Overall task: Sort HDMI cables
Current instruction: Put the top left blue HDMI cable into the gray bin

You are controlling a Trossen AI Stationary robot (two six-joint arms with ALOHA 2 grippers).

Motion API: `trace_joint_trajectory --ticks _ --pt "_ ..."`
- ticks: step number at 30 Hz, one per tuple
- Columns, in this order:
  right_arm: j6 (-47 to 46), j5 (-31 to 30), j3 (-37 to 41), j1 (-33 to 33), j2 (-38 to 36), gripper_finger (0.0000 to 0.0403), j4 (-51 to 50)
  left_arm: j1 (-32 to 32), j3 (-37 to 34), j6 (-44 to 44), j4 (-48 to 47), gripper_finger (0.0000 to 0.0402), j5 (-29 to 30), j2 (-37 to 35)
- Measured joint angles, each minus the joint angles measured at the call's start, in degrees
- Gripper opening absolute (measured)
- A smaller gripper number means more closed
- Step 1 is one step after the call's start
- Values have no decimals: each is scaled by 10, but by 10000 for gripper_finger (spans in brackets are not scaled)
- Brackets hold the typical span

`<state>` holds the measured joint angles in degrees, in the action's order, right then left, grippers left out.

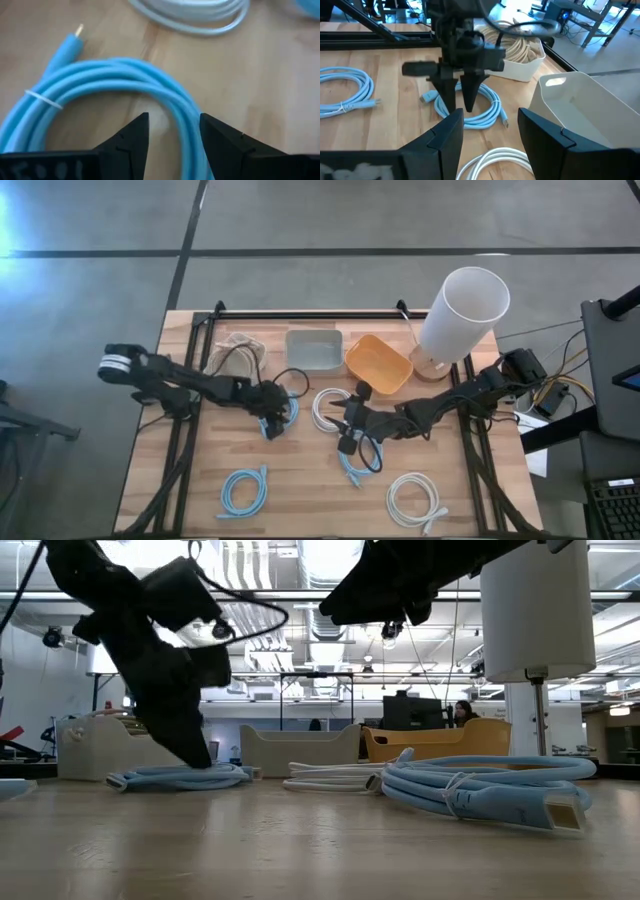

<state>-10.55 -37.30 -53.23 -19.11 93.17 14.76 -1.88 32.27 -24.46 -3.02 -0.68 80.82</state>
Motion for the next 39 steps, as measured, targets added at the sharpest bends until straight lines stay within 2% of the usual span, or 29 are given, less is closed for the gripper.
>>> trace_joint_trajectory --ticks 7,11,14,19,22,28,32,39 --pt "0 0 0 0 0 185 0 -2 2 -15 25 168 15 51" --pt "0 0 0 0 0 185 0 -1 2 -23 33 153 16 59" --pt "0 0 0 0 0 185 0 -1 2 -22 34 119 14 59" --pt "0 0 0 0 0 184 0 -2 1 -23 33 31 14 54" --pt "0 0 0 0 0 185 0 -2 1 -25 33 24 24 45" --pt "0 0 0 0 0 185 -8 -21 40 -17 13 29 74 19" --pt "0 0 0 0 0 185 -14 -42 94 10 -64 26 114 16" --pt "0 0 0 0 0 185 -13 -54 195 76 -160 30 251 15"
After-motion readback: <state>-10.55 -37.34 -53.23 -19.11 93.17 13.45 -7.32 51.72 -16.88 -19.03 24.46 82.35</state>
